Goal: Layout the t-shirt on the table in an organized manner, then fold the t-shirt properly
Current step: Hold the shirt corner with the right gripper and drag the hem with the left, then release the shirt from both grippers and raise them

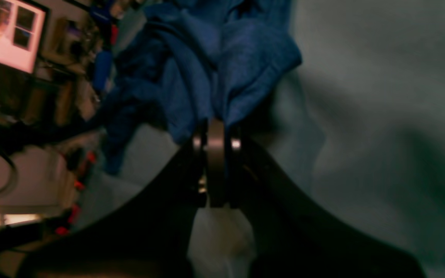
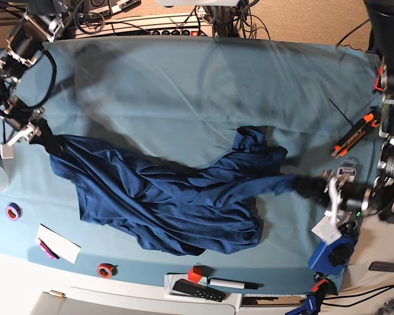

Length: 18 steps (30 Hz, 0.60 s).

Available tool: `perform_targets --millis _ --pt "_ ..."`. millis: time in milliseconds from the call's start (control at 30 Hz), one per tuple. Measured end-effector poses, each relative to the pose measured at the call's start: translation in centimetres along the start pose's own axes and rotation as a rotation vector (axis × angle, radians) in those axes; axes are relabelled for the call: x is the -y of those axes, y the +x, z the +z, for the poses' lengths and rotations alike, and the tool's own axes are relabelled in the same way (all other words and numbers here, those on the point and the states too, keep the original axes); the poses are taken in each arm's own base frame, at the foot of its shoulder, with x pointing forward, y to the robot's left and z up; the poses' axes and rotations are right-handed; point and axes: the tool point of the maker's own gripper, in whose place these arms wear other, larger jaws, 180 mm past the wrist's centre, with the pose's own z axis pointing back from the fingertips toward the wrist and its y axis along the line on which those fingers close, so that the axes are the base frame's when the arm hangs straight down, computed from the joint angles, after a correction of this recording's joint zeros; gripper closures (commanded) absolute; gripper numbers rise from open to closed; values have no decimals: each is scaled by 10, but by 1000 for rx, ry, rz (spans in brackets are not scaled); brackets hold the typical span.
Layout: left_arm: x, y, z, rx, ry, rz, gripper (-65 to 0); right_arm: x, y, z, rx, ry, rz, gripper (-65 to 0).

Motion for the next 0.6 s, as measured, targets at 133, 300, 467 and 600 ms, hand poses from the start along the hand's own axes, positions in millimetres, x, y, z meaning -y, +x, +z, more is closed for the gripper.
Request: perform_targets --millis 133,300,467,600 --pt "3 -17 14 -12 29 -20 0 -3 -1 18 -24 -41 83 0" --pt "11 -47 16 -2 30 15 0 -7 -13 31 -69 -75 144 0" --pt "12 -73 24 44 47 86 0 -12 -25 43 -104 -104 193 0" --pt "10 -93 36 82 79 147 0 -14 -28 55 -109 -127 223 0"
